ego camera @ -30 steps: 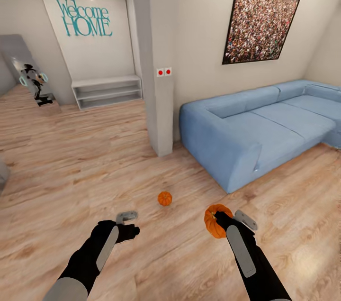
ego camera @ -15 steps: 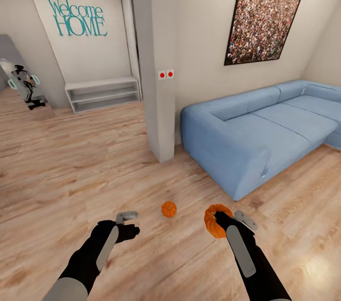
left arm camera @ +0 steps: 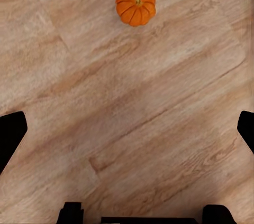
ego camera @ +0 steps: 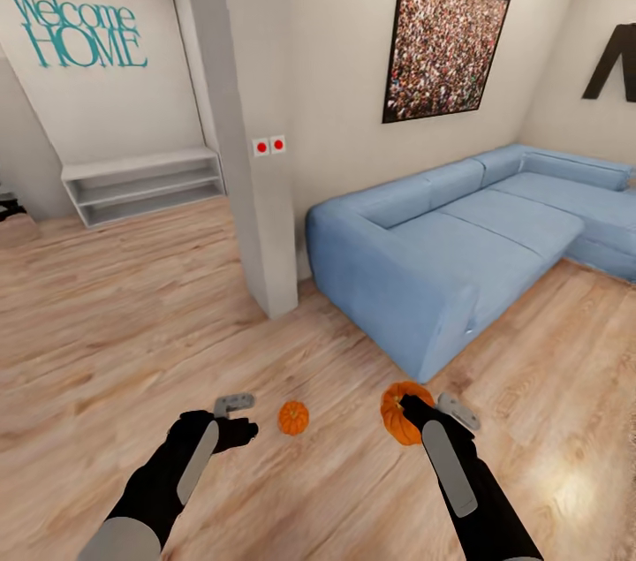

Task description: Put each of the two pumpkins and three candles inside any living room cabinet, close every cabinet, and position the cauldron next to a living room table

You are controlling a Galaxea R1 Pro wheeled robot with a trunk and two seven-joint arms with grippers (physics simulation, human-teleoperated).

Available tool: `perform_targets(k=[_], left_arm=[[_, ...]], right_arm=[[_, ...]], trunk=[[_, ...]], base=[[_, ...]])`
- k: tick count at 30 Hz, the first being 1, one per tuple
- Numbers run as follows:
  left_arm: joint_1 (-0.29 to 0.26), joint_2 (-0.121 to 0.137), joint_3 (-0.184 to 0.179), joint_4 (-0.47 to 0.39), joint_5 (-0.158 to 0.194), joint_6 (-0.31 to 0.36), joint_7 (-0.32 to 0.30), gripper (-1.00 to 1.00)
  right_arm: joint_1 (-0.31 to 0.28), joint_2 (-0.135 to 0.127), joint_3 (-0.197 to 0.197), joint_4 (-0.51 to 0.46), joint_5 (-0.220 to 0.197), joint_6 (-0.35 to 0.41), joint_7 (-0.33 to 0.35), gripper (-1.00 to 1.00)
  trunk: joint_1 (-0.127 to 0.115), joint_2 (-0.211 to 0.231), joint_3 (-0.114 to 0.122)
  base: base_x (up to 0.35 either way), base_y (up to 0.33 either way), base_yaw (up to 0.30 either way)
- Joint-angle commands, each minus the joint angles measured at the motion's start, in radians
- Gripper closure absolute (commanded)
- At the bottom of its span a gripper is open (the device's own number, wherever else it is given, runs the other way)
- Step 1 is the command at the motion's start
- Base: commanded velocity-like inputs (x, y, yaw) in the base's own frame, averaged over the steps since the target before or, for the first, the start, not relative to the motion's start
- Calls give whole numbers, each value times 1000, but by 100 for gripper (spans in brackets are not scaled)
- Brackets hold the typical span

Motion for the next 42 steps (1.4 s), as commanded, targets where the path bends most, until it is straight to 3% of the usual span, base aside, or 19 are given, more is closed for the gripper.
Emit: perform_targets(k=[1, 14, 25, 31, 42], left_arm=[[0, 2, -2, -2, 11, 4, 9, -100], [0, 4, -1, -2, 12, 4, 9, -100], [0, 4, 0, -2, 12, 4, 9, -100], [0, 4, 0, -2, 18, 4, 9, -100], [-2, 4, 0, -3, 20, 4, 8, -100]], right_arm=[[-1, 0, 0, -1, -4, 2, -6, 100], [-1, 0, 2, 1, -4, 1, -6, 100], [-1, 1, 2, 1, -4, 0, -6, 100], [-1, 14, 2, 1, -4, -1, -5, 100], [-1, 14, 2, 1, -4, -18, -4, 100]], trunk=[[1, -1, -1], [1, -1, 2], [1, -1, 3], [1, -1, 6], [1, -1, 6]], base=[[347, 105, -285], [325, 156, -279], [306, 106, -93], [301, 8, -235], [262, 130, -19]])
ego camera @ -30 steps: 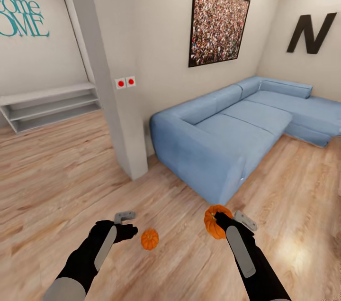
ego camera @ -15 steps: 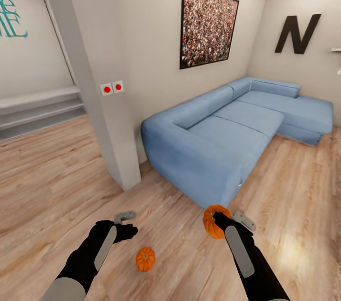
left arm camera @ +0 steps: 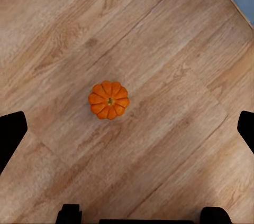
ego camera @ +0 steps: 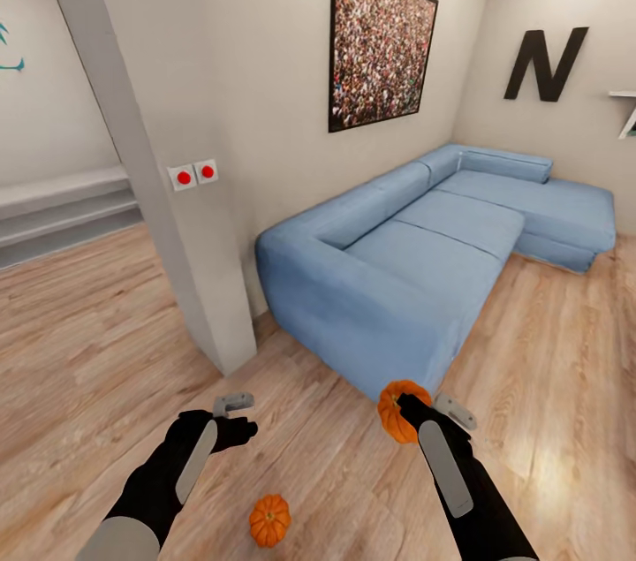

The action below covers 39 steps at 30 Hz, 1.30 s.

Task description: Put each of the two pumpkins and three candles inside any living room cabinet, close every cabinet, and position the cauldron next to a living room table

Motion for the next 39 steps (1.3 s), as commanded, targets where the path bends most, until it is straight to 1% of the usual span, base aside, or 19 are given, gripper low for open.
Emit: perform_targets(k=[1, 4, 8, 9, 14, 16, 17, 19, 21, 23, 25, 29, 31, 33, 36, 37, 38, 39], left_arm=[[-1, 0, -2, -2, 11, 4, 9, -100], [-1, 0, -2, -19, 12, 5, -8, -100], [-1, 0, -2, -36, 11, 6, -93, -100], [-1, 0, -1, -37, 11, 6, -103, -100], [-1, 5, 2, -39, 11, 6, -122, -100], [-1, 18, 18, -40, 12, 5, -123, -100], [-1, 26, 40, -39, 14, 5, -125, -100], [-1, 31, 68, -39, 15, 5, -126, -100], [-1, 33, 89, -39, 16, 5, -126, -100], [-1, 34, 102, -39, 16, 6, -126, -100], [-1, 34, 106, -39, 17, 6, -126, -100], [-1, 34, 108, -39, 17, 5, -126, -100], [-1, 35, 109, -39, 18, 4, -128, -100], [-1, 35, 115, -34, 17, 3, -152, -100], [-1, 35, 139, -28, 15, 2, -195, -100], [-1, 35, 144, -25, 14, 0, -200, -100], [-1, 36, 147, -19, 13, -10, -204, -100], [-1, 37, 149, -1, 13, -43, -208, -100]], right_arm=[[-1, 0, 1, -2, -6, 3, -6, 100], [-1, 0, 1, -2, -6, 3, -6, 100], [-1, 0, 1, -2, -5, 3, -6, 100], [-1, 0, 1, -2, -5, 3, -6, 100], [-1, 0, 2, -3, -4, 4, -5, 100], [-1, 0, 3, -3, -4, 4, -4, 100], [-1, 0, 4, -3, -4, 5, 1, 100], [-1, 0, 16, -3, -4, 6, 33, 100], [-1, -1, 42, -3, -4, 8, 93, 100], [-1, -1, 72, -6, -4, 12, 169, 100], [-1, -1, 86, -11, -4, 19, 202, 100], [-1, -2, 100, -18, -4, 53, 228, 100], [0, -2, 101, -19, -5, 57, 233, 100], [2, -2, 102, -21, -4, 60, 236, 100], [7, -2, 103, -44, -6, 62, 238, 100], [8, -2, 103, -49, -6, 62, 238, 100], [9, -1, 104, -51, -6, 62, 238, 100], [9, -1, 104, -53, -6, 62, 238, 100]], trunk=[[0, -1, -1], [0, -1, -1], [0, -1, -1], [4, -8, -4], [23, -43, -20], [31, -57, -26], [35, -64, -29], [42, -78, -36], [50, -92, -42], [58, -106, -48], [65, -120, -54], [81, -148, -67], [88, -162, -73], [96, -176, -79], [108, -197, -89], [111, -204, -92], [115, -211, -95], [119, -218, -98]], base=[[51, 23, 0], [22, 10, 0], [4, 2, 0], [0, 0, 0], [0, 0, 0], [0, 0, 0], [0, 0, 0], [0, 0, 0], [0, 0, 0], [0, 0, 0], [0, 0, 0], [0, 0, 0], [0, 0, 0], [0, 0, 0], [0, 0, 0], [0, 0, 0], [0, 0, 0], [0, 0, 0]])
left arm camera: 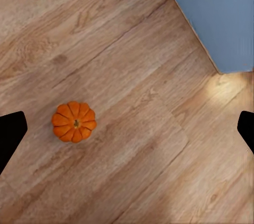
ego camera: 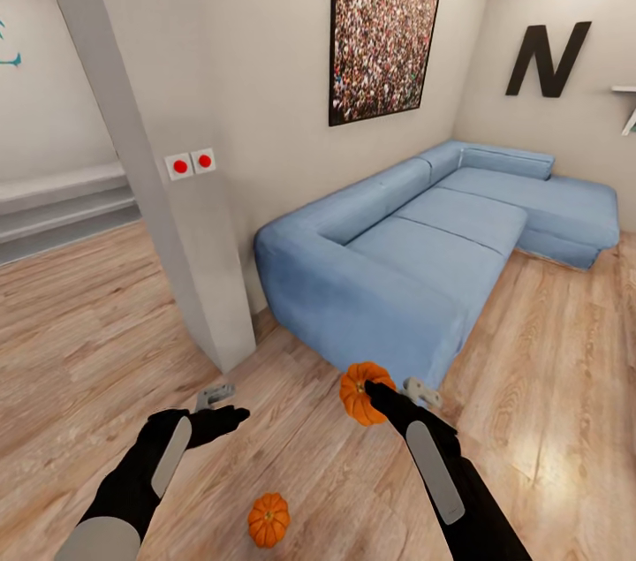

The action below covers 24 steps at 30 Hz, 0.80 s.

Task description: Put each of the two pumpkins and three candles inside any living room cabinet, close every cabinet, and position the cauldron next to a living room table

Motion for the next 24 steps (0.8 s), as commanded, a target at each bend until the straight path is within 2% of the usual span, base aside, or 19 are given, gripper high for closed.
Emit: perform_targets(k=[1, 4, 5, 7, 12, 17, 24], left_arm=[[-1, 3, 4, 19, -2, -24, -7, -100], [-1, 45, 10, 71, 2, -77, -14, -100], [-1, 59, 11, 84, 4, -88, -34, -100], [-1, 69, 12, 100, 3, -100, -76, -100], [-1, 76, 13, 137, 3, -137, -146, -100], [-1, 69, 8, 244, 0, -253, -147, -100], [-1, 78, 14, 271, 0, -277, -149, -100]], right_arm=[[0, 0, 1, -2, -10, 1, -8, 100], [0, -1, 1, -4, -10, 0, -8, 100], [0, -1, 1, -4, -10, 1, -8, 100], [0, -1, 1, -4, -10, 1, -8, 100], [0, -1, 1, -5, -10, 2, -8, 100], [2, 0, 2, -5, -10, 1, -8, 100], [3, 0, 3, -4, -10, -2, -8, 100]], trunk=[[4, -8, -4], [15, -29, -14], [19, -36, -17], [27, -50, -23], [46, -85, -39], [65, -120, -54], [92, -169, -76]], base=[[0, 0, 0], [0, 0, 0], [0, 0, 0], [0, 0, 0], [0, 0, 0], [0, 0, 0], [0, 0, 0]])
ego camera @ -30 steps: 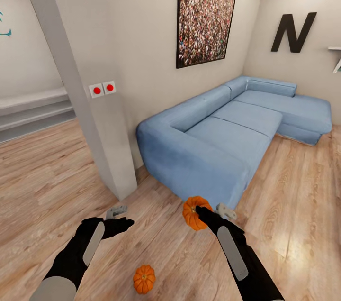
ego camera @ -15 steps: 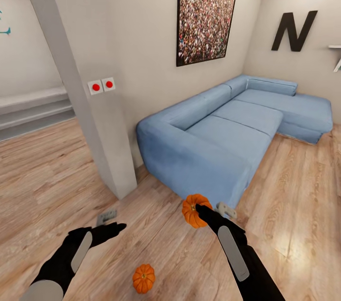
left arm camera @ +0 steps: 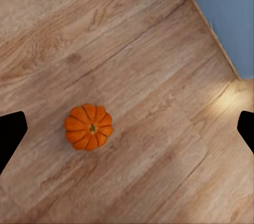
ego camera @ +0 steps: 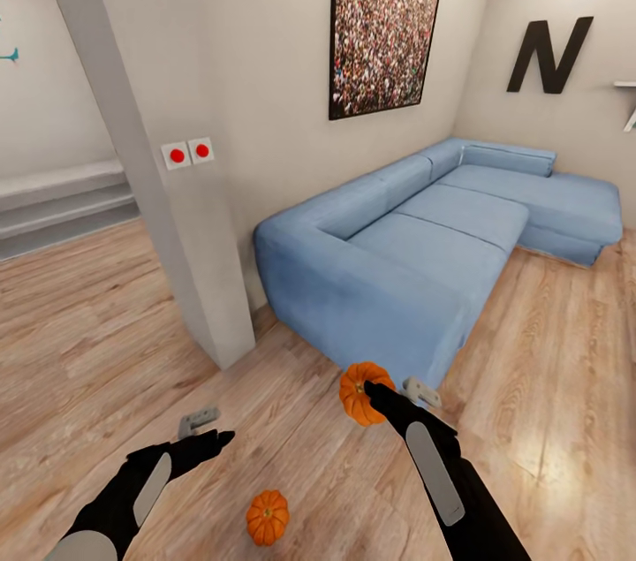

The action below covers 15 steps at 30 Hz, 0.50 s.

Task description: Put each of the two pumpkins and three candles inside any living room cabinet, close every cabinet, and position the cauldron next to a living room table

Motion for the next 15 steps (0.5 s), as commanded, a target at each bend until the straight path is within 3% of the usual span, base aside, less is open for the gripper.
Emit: perform_targets(k=[1, 7, 15], left_arm=[[0, 0, 4, -1, 5, 8, -3, -100], [-2, -4, 4, -6, 5, 6, -5, -100], [-3, 0, 4, -6, 6, 4, -3, -100]], right_arm=[[-1, 0, 1, -2, -10, 0, -8, 100], [-1, 14, 29, 2, -9, 0, -8, 100], [-1, 18, 35, 2, -9, 2, -8, 100]], trunk=[[4, -8, -4], [27, -50, -23], [58, -106, -48]], base=[[0, 0, 0], [0, 0, 0], [0, 0, 0]])
